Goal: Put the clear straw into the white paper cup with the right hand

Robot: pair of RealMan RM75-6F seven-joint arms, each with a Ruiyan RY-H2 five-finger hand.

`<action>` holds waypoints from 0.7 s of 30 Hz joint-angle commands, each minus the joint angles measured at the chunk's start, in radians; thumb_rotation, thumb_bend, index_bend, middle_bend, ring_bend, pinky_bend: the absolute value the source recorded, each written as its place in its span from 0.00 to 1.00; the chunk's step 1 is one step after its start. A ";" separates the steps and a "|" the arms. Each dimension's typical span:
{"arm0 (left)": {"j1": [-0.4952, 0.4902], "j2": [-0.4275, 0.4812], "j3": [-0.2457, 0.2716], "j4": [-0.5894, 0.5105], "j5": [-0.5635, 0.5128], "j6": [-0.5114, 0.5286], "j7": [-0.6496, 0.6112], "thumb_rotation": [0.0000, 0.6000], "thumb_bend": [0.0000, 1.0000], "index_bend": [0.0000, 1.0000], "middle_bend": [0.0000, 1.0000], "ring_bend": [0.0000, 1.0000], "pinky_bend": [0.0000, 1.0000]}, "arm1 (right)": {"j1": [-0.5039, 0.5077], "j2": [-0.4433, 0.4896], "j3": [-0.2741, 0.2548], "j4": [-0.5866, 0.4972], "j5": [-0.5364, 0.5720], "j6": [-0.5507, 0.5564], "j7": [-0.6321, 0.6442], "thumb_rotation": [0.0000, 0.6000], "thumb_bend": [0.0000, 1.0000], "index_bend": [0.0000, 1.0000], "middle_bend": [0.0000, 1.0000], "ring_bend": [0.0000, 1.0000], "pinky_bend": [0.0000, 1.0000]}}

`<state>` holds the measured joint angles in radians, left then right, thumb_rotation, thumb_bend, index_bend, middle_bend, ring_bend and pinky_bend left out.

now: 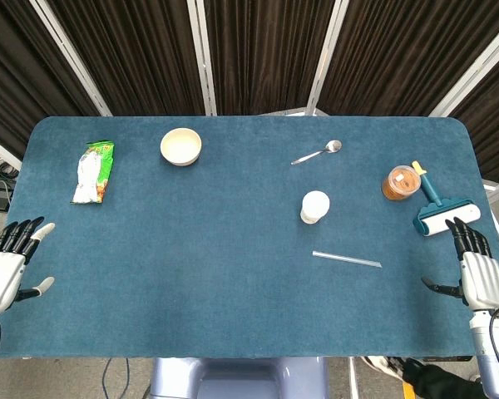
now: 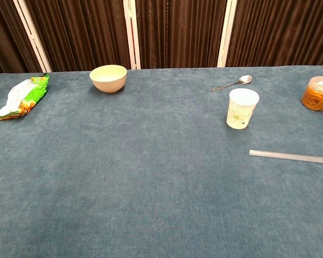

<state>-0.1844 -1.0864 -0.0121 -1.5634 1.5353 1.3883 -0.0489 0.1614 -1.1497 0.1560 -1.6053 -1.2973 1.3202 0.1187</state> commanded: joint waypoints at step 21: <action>-0.003 0.000 -0.003 -0.002 -0.006 -0.006 0.003 1.00 0.24 0.11 0.00 0.00 0.00 | 0.002 0.002 0.007 -0.011 -0.021 0.018 0.018 1.00 0.06 0.00 0.00 0.00 0.00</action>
<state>-0.1876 -1.0862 -0.0149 -1.5652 1.5292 1.3825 -0.0457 0.1634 -1.1482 0.1627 -1.6154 -1.3178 1.3372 0.1357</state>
